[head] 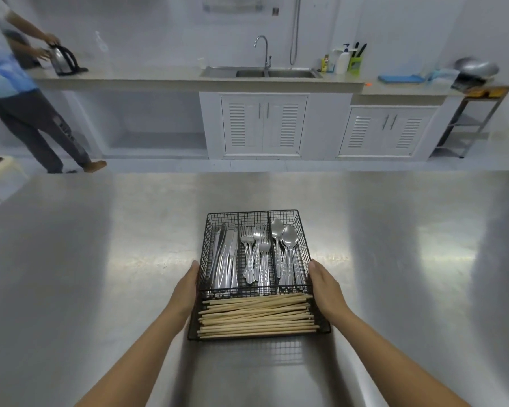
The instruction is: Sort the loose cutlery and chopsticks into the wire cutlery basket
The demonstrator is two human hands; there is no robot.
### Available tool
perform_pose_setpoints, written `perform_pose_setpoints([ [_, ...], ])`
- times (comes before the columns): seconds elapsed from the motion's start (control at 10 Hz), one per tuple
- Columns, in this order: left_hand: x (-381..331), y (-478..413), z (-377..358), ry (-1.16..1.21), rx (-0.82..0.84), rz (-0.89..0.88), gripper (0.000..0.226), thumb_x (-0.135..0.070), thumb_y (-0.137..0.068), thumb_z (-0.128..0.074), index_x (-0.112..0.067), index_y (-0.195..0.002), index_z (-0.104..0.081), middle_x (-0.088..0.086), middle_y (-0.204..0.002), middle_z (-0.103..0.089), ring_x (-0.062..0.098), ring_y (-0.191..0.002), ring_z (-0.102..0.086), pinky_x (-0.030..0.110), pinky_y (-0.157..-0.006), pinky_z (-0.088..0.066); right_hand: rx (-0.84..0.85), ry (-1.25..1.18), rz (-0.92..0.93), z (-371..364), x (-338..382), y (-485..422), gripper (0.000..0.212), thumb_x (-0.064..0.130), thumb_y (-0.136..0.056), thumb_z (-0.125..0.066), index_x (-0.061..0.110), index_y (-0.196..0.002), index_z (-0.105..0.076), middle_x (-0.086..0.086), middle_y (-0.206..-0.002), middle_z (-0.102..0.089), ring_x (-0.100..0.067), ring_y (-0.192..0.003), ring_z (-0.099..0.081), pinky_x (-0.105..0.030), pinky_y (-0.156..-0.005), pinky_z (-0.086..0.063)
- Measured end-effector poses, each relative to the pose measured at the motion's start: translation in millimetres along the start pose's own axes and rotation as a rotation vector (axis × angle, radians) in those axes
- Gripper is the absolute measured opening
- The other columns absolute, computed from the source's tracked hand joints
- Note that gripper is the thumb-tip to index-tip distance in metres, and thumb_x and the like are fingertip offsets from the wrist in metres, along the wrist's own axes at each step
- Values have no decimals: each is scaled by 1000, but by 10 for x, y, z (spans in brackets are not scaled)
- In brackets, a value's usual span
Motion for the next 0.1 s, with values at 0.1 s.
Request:
perform_pose_setpoints([
  [0.1,-418,58,158,-222,-22,-107,56,-43,-102,-22,-12,-147,-35,7,-155,-34,22,-144,-29,34,-118,-19,-38,105,-33,117,240,-137,60,41,-101,-29,6,-148,-31,-11,-155,-34,-23,-144,-30,-32,-116,-21],
])
Point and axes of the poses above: each hand's wrist, its own y-axis away from the middle knuckle, its own z-axis out of the back of the hand, x = y × z, the point moved 10 cm from there along -y, towards the middle knuckle
